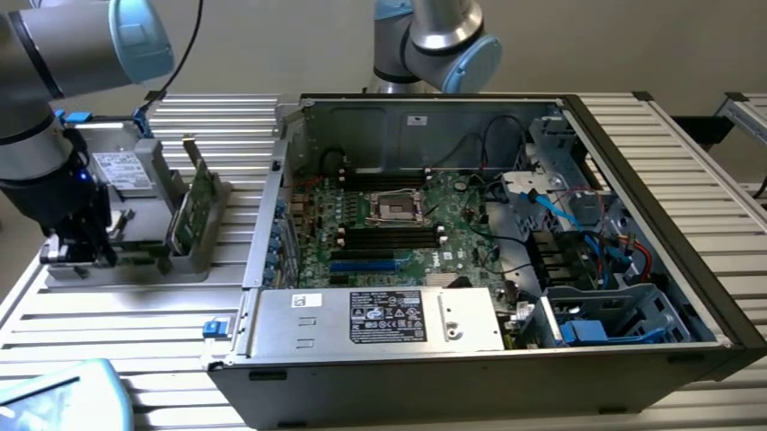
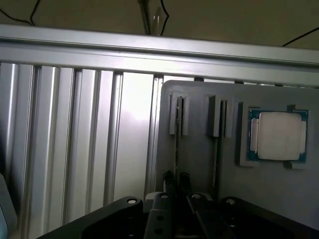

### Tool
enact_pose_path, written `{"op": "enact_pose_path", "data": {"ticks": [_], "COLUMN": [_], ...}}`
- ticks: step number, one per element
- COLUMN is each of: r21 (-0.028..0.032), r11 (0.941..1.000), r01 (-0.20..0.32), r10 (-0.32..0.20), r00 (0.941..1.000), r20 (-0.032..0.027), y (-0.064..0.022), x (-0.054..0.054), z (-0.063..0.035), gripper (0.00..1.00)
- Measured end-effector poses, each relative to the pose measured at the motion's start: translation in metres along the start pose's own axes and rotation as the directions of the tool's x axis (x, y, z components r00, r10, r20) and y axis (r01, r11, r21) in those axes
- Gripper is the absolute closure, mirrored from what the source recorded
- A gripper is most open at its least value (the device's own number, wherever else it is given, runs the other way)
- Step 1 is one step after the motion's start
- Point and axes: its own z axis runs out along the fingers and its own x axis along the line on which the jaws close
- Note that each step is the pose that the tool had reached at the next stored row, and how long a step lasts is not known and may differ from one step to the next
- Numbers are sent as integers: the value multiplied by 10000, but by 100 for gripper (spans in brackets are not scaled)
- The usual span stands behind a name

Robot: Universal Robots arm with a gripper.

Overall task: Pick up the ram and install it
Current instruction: 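Pick up the ram and move it above insertion slot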

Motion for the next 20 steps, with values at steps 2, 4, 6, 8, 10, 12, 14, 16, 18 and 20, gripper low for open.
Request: {"op": "enact_pose_path", "data": {"ticks": [2, 4, 6, 8, 10, 12, 14, 16, 18, 20], "r21": [1, 0, -1, 0, -1, -1, 0, -2, -5, -14], "r11": [10000, 10000, 10000, 10000, 10000, 10000, 10000, 10000, 10000, 10000], "r01": [-2, -1, 0, 0, -1, 0, 0, 0, 0, 0], "r10": [2, 1, 0, 0, 1, 0, 0, 0, 0, 0], "r00": [10000, 10000, 10000, 10000, 10000, 10000, 10000, 10000, 10000, 10000], "r20": [1, 1, 0, 0, 0, 0, 1, 0, 0, 1], "y": [0, -3, -5, -9, -10, -12, -13, -14, -18, -27], "x": [-1, 0, 0, 0, 0, 0, 0, 0, 1, 1], "z": [-19, -40, -60, -81, -103, -129, -157, -192, -240, -295], "gripper": [85, 85, 85, 85, 85, 85, 85, 85, 85, 85]}}
